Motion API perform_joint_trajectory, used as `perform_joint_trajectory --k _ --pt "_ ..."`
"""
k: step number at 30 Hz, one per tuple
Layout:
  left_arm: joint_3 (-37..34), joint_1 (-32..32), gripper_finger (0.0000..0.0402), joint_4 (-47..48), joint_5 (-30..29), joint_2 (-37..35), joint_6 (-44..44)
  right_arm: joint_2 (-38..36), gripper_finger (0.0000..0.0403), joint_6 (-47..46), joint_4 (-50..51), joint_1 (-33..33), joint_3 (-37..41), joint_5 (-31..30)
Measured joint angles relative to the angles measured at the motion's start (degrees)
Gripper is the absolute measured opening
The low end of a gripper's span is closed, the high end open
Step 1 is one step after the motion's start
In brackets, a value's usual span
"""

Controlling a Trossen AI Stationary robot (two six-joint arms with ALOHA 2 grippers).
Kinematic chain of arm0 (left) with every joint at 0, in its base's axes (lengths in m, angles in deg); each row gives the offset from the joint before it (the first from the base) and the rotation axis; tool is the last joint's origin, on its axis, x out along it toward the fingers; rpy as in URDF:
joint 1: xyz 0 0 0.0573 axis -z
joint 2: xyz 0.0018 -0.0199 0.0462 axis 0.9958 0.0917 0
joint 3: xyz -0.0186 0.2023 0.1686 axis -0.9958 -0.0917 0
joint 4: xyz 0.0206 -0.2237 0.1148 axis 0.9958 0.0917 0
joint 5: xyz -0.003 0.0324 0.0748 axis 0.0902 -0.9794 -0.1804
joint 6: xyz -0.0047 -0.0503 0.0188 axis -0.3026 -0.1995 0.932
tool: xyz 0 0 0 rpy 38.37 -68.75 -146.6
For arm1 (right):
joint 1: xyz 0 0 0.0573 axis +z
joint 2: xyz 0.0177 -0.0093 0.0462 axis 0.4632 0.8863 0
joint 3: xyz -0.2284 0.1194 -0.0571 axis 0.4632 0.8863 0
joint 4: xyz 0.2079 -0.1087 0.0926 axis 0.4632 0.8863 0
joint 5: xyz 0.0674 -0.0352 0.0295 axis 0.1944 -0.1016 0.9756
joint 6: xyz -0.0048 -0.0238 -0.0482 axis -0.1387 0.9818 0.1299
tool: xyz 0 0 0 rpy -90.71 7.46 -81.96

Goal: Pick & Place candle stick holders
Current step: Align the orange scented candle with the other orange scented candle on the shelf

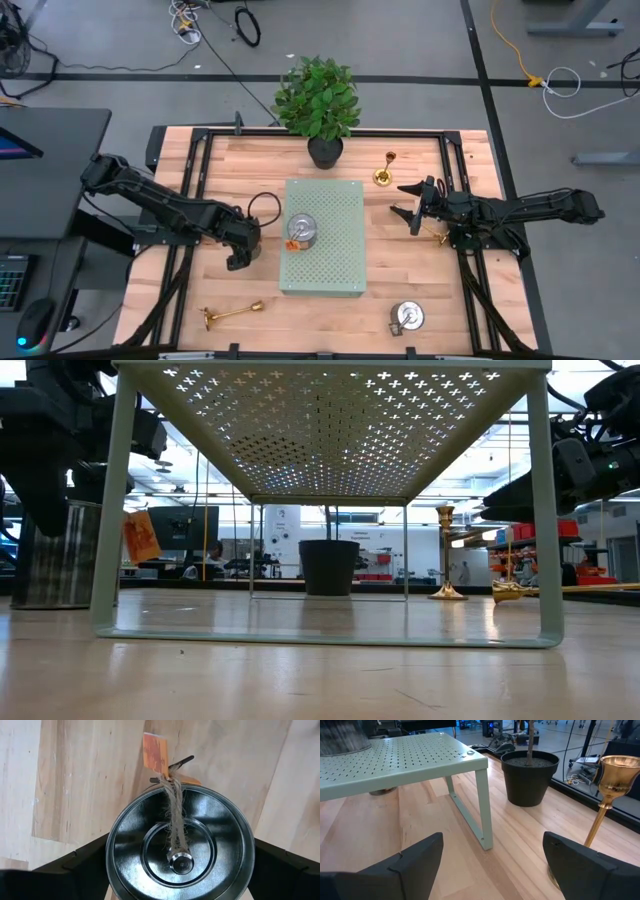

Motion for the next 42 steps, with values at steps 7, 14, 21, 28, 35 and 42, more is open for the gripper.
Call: perform_joint_trajectory --k 7,14,21,28,35,42 --pt "4.1 0.0 0.0366 3.8 0.6 0.1 0.4 0.0 0.0348 0.0 0.0 0.0 0.0 0.0" --pt "12.4 0.0 0.0367 12.4 0.2 0.1 0.8 0.0 0.0348 0.0 0.0 0.0 0.0 0.0" --pt "22.6 -0.4 0.0366 21.7 -2.3 0.1 1.7 0.0 0.0348 0.0 0.0 0.0 0.0 0.0" --pt "30.5 -3.2 0.0366 28.6 -3.3 0.0 3.4 0.0 0.0348 0.0 0.0 0.0 0.0 0.0" --pt "36.6 -7.6 0.0366 31.2 -3.6 0.0 8.8 0.0 0.0348 0.0 0.0 0.0 0.0 0.0" --pt "39.3 -12.9 0.0366 30.8 -5.5 0.1 17.1 0.0 0.0348 0.0 0.0 0.0 0.0 0.0"
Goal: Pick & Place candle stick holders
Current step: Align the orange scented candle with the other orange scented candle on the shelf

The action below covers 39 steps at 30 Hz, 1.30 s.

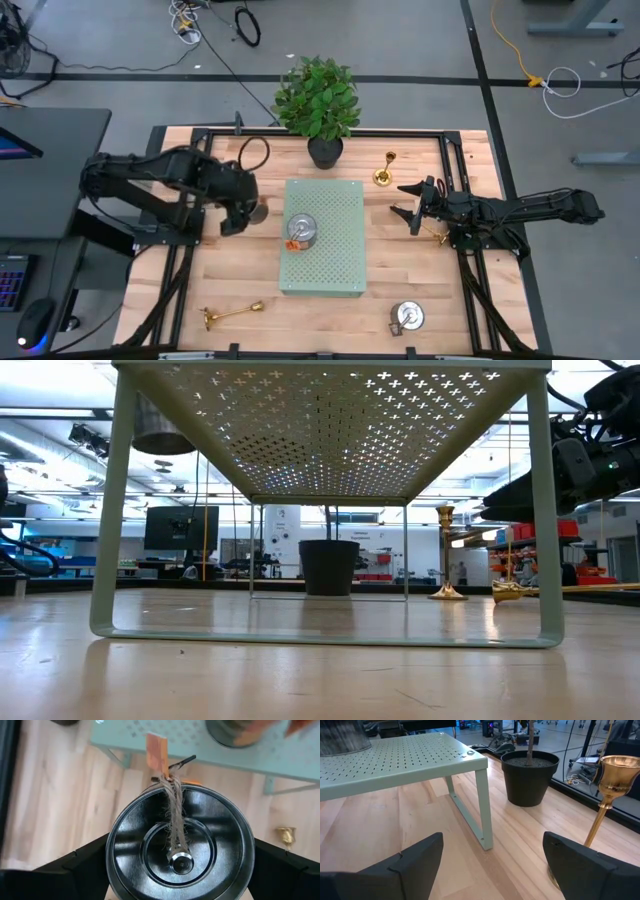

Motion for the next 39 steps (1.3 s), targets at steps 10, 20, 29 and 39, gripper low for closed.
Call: perform_joint_trajectory --k 10,20,29,39 --pt "0.1 -6.5 0.0366 -7.1 1.4 0.6 9.7 0.0 0.0348 0.0 0.0 0.0 0.0 0.0" --pt "0.1 -10.1 0.0366 -12.5 2.9 2.2 15.7 0.0 0.0348 0.0 0.0 0.0 0.0 0.0" --pt "0.0 -12.0 0.0367 -19.7 3.1 5.0 21.0 0.0 0.0348 0.0 -0.2 0.0 0.0 0.0" --pt "0.1 -13.3 0.0367 -25.2 3.4 7.0 20.4 0.0 0.0348 0.0 -0.3 0.0 0.0 0.0"
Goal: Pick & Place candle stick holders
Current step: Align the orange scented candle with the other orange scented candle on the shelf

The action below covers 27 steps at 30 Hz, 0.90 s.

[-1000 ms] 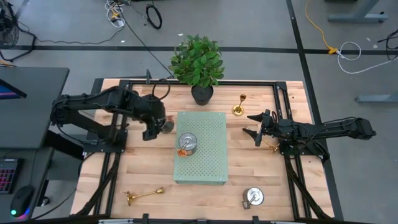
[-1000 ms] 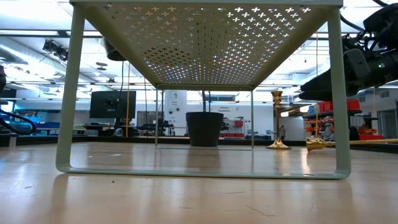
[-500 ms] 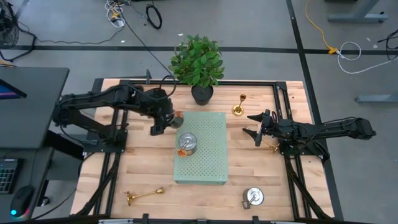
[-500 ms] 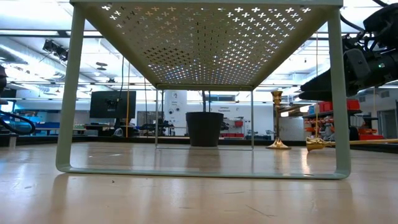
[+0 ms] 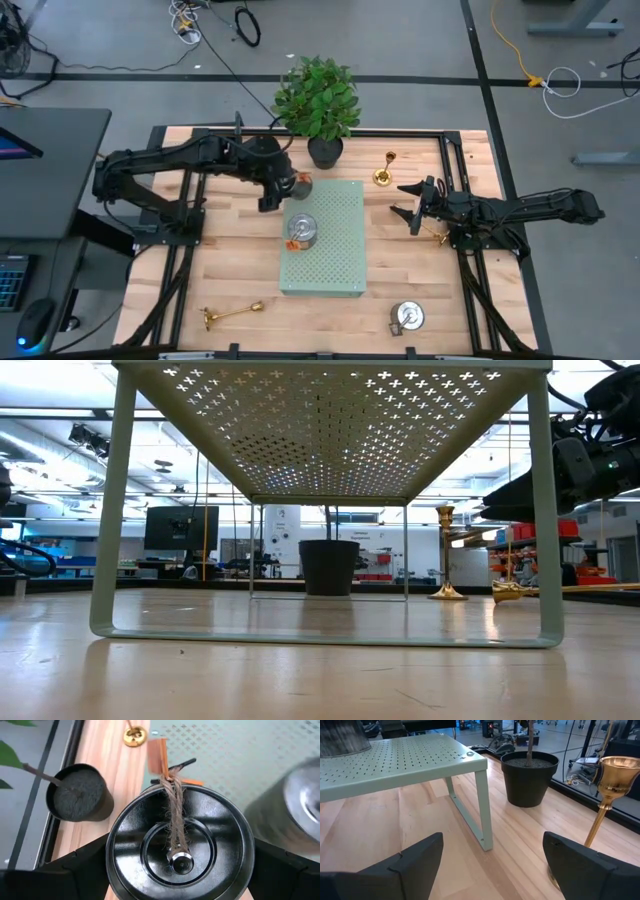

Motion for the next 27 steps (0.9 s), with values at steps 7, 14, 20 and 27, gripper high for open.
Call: perform_joint_trajectory --k 7,14,20,27 --pt "1.3 -0.3 0.0366 -0.3 -2.8 2.0 -3.5 0.0 0.0348 0.0 0.0 0.0 0.0 0.1" --pt "13.8 -1.3 0.0366 10.8 -0.7 9.1 -7.7 0.0 0.0348 0.0 0.0 0.0 0.0 0.5" --pt "24.8 -1.3 0.0366 24.3 0.4 17.8 -5.8 0.0 0.0348 0.0 -0.1 0.0 0.0 0.6" --pt "33.5 -1.3 0.0366 30.2 1.8 23.3 -4.8 0.0 0.0348 0.0 -0.2 0.0 0.0 1.1"
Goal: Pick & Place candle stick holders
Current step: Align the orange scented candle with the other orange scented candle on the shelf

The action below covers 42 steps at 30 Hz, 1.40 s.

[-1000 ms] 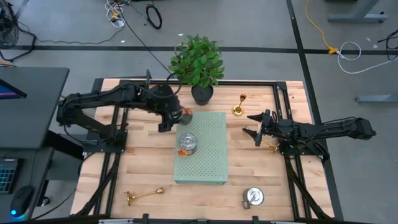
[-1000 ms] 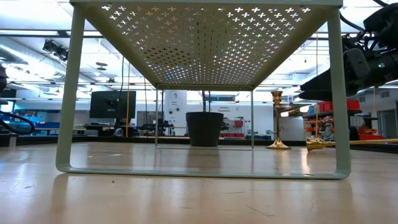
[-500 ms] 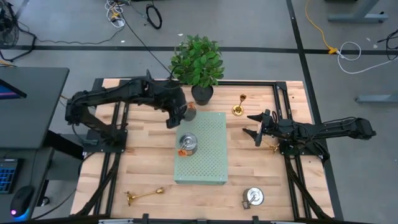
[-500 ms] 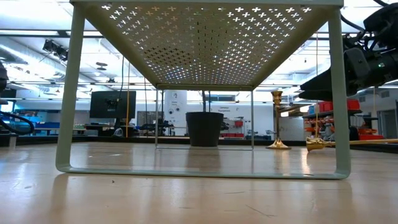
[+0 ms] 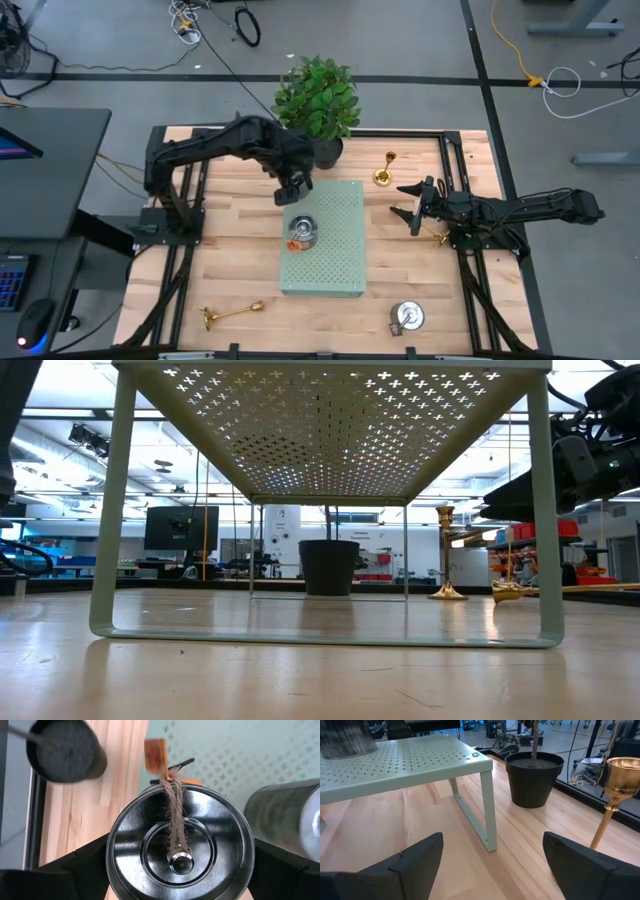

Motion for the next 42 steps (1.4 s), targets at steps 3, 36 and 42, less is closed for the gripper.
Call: perform_joint_trajectory --k 3,36,42 --pt "1.8 0.0 0.0366 -0.1 1.7 0.7 0.5 0.0 0.0348 0.0 0.0 0.0 0.0 0.0" --pt "1.8 0.4 0.0367 -3.1 5.6 3.9 4.0 0.0 0.0348 0.0 0.0 0.0 0.0 0.0" --pt "1.8 0.6 0.0382 -3.5 6.1 3.9 3.4 0.0 0.0348 0.0 0.0 0.0 0.0 0.0"
